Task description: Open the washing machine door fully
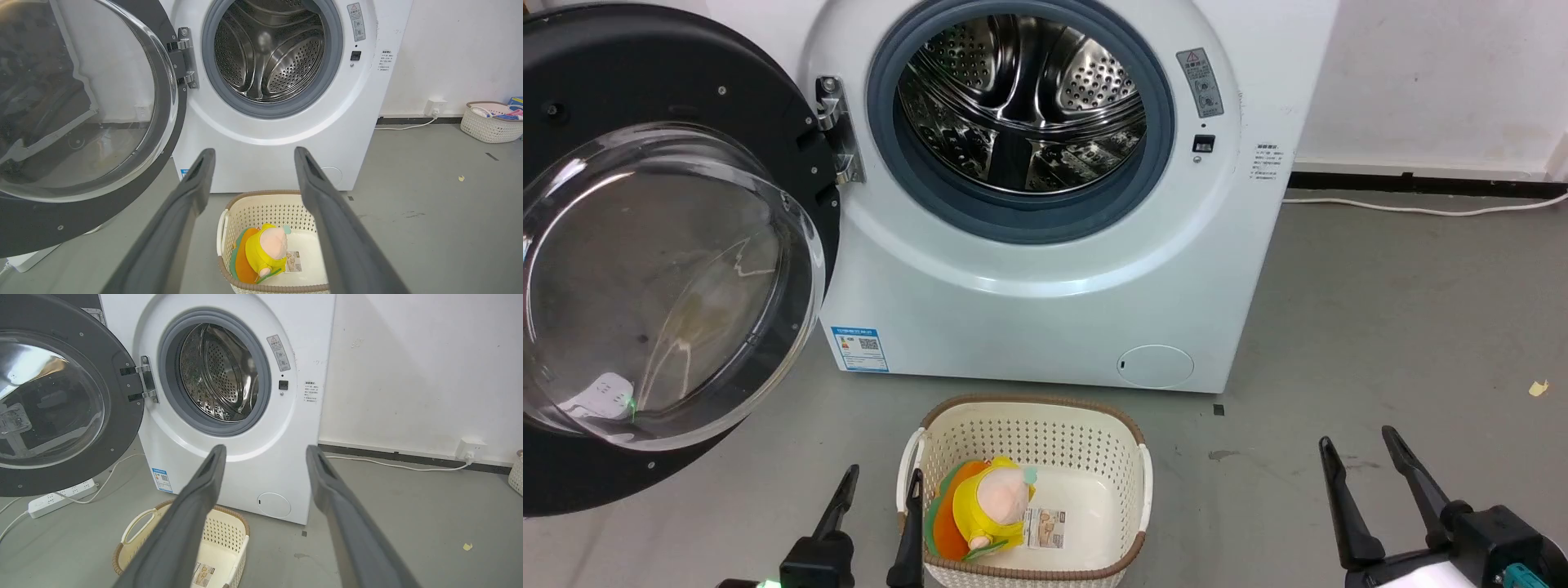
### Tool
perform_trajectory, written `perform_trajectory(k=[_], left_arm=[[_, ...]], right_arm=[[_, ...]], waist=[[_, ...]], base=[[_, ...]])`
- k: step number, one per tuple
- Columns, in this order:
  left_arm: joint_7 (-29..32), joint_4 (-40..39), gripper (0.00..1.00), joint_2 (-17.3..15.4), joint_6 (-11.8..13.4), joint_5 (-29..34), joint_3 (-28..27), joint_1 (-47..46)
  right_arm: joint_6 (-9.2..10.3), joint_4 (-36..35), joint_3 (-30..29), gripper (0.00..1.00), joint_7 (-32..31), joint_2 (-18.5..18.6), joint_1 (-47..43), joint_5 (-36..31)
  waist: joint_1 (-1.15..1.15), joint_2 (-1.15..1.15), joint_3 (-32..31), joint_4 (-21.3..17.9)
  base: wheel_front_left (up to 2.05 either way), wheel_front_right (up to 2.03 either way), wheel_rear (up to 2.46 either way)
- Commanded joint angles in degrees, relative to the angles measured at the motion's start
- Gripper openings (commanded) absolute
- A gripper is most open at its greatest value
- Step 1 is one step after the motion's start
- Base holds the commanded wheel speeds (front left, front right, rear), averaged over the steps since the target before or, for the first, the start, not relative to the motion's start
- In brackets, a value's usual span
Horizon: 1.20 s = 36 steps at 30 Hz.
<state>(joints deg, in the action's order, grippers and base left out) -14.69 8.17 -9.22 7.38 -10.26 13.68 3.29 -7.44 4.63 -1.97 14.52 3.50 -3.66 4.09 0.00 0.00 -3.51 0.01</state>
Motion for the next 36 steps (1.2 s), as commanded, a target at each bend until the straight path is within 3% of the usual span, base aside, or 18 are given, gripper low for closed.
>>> perform_trajectory(k=[1,11,12,36], left_arm=[[-0.3,-0.04,1.0,0.47,-0.37,0.45,-0.32,-0.23],[-0.3,0.21,1.0,1.32,-1.51,1.03,-1.73,-0.74],[0.02,0.36,0.0,1.2,-1.5,0.68,-1.7,-0.08],[2.47,-1.03,0.0,2.04,-2.46,2.25,-3.58,-0.6]], right_arm=[[-0.05,0.08,-0.07,1.0,0.46,-0.35,-0.77,0.14],[-0.05,0.53,0.13,1.0,0.47,-0.5,-0.67,1.7],[0.0,0.46,0.17,0.0,0.2,-0.19,0.0,1.4],[-0.01,-0.39,0.5,0.0,-2.25,-0.24,0.68,0.46]], waist=[[0.0,0.0,-0.01,0.05],[0.0,0.0,-0.05,0.11],[0.0,0.0,-0.06,0.12],[0.0,0.0,0.53,0.1]], base=[[0.0,0.0,0.0],[0.0,0.0,0.0],[0.0,0.0,0.0],[0.0,0.0,0.0]])
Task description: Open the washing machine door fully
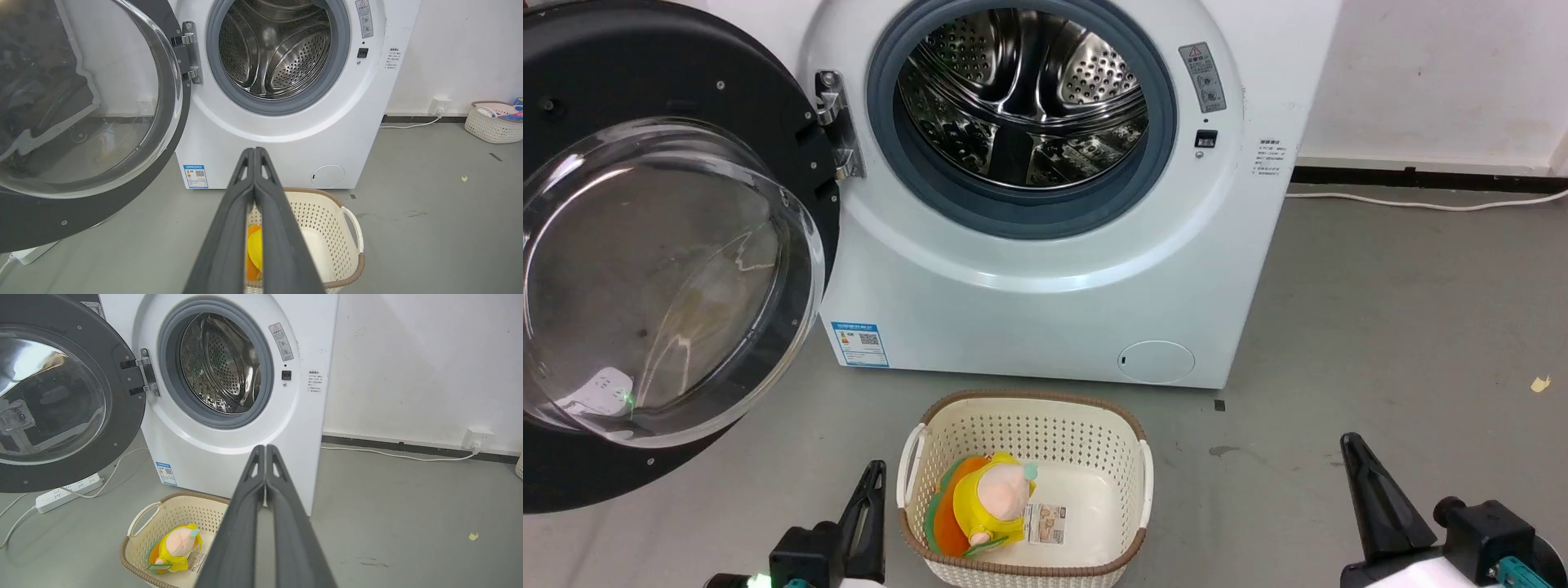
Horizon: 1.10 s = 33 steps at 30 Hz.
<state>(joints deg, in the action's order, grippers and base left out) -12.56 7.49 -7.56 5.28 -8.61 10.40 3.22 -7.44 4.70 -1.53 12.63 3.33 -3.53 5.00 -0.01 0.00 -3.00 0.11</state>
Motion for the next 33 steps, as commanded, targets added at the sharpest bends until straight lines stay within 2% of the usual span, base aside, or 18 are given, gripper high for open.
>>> perform_trajectory(k=[1,33], left_arm=[[0.46,-0.42,0.0,0.42,-0.41,0.68,-0.39,-0.56],[4.32,-2.67,0.0,1.78,-1.97,3.21,-3.59,-1.41]], right_arm=[[-0.01,-0.49,0.08,0.0,-0.48,-0.08,0.58,-0.49],[-0.02,-1.83,0.54,0.0,-4.36,-0.2,1.52,-1.93]], waist=[[0.01,0.0,0.05,0.0],[0.01,0.0,0.99,-0.04]], base=[[0.0,0.0,0.0],[0.0,0.0,0.0]])
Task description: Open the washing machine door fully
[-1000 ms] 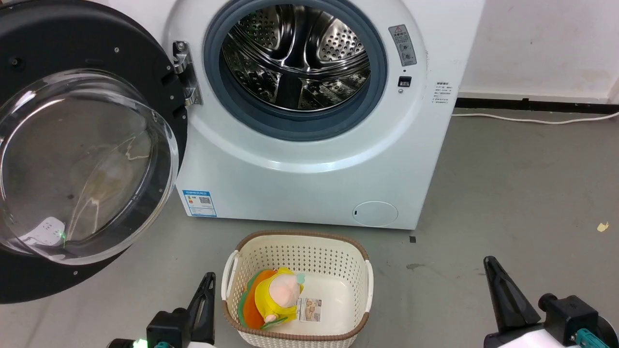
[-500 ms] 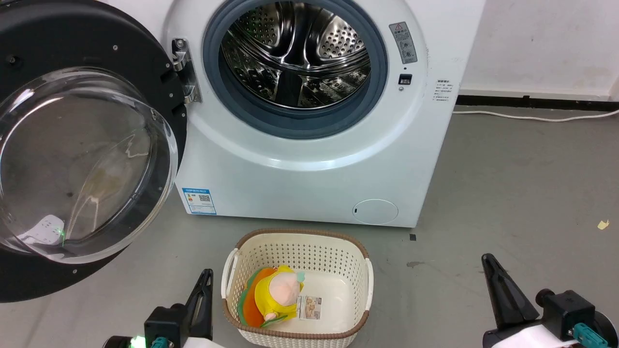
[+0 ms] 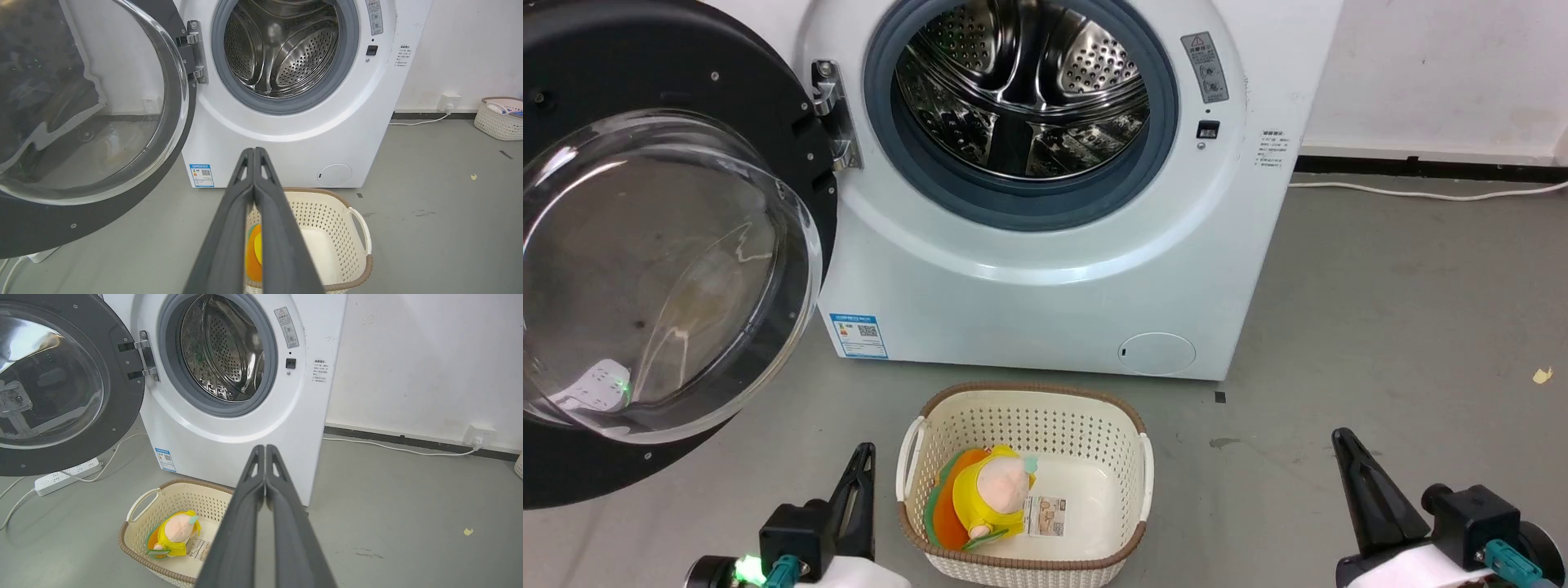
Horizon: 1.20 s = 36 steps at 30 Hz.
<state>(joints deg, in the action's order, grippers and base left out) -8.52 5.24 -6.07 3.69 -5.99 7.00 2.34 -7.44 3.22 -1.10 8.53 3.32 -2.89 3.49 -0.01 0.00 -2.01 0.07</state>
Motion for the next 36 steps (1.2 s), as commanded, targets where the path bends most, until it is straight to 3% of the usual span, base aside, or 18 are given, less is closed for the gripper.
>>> perform_trajectory(k=[1,36], left_arm=[[0.4,-0.49,0.0,0.33,-0.42,0.67,-0.29,-0.56],[4.5,-2.89,0.0,1.77,-2.07,3.36,-3.68,-1.46]], right_arm=[[-0.02,-0.4,0.13,0.0,-0.38,-0.19,0.91,-0.46],[-0.03,-1.83,0.62,0.0,-4.5,-0.32,1.91,-1.99]], waist=[[0.0,0.0,0.04,0.0],[0.0,0.0,1.04,-0.04]], base=[[0.0,0.0,0.0],[0.0,0.0,0.0]])
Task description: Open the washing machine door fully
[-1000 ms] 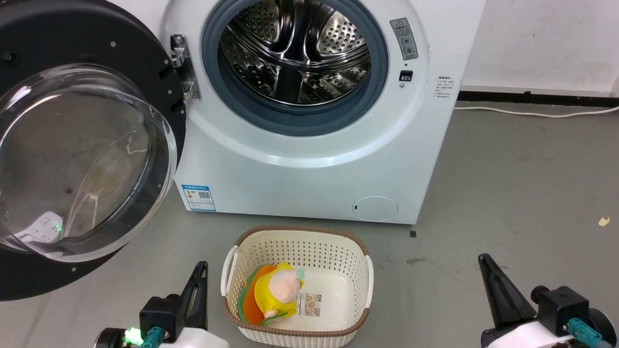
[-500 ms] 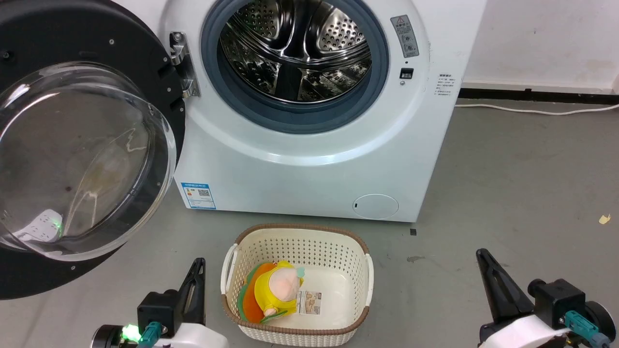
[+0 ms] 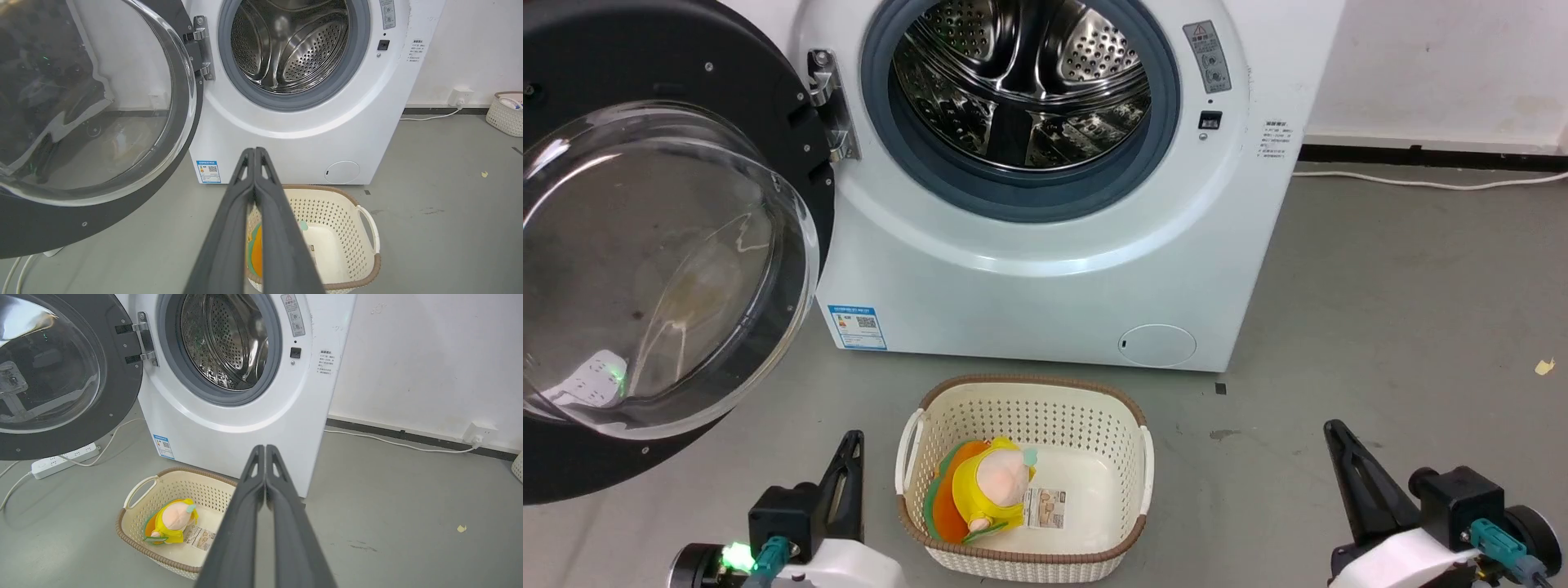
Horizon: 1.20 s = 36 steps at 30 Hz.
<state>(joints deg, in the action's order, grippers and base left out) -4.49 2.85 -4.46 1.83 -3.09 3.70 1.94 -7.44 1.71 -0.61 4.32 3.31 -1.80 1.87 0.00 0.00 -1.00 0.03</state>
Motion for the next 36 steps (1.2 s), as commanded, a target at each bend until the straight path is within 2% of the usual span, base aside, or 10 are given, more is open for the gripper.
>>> perform_trajectory(k=[1,36], left_arm=[[0.58,-0.57,0.0,0.2,-0.26,0.53,-0.47,-1.08],[4.49,-2.85,0.0,1.58,-1.83,3.09,-3.7,-1.94]], right_arm=[[-0.03,-0.35,0.14,0.0,-0.4,-0.31,0.85,-0.42],[-0.05,-1.71,0.61,0.0,-4.32,-0.43,1.8,-1.87]], waist=[[0.0,0.0,0.05,0.0],[0.0,0.0,1.0,-0.03]], base=[[0.0,0.0,0.0],[0.0,0.0,0.0]])
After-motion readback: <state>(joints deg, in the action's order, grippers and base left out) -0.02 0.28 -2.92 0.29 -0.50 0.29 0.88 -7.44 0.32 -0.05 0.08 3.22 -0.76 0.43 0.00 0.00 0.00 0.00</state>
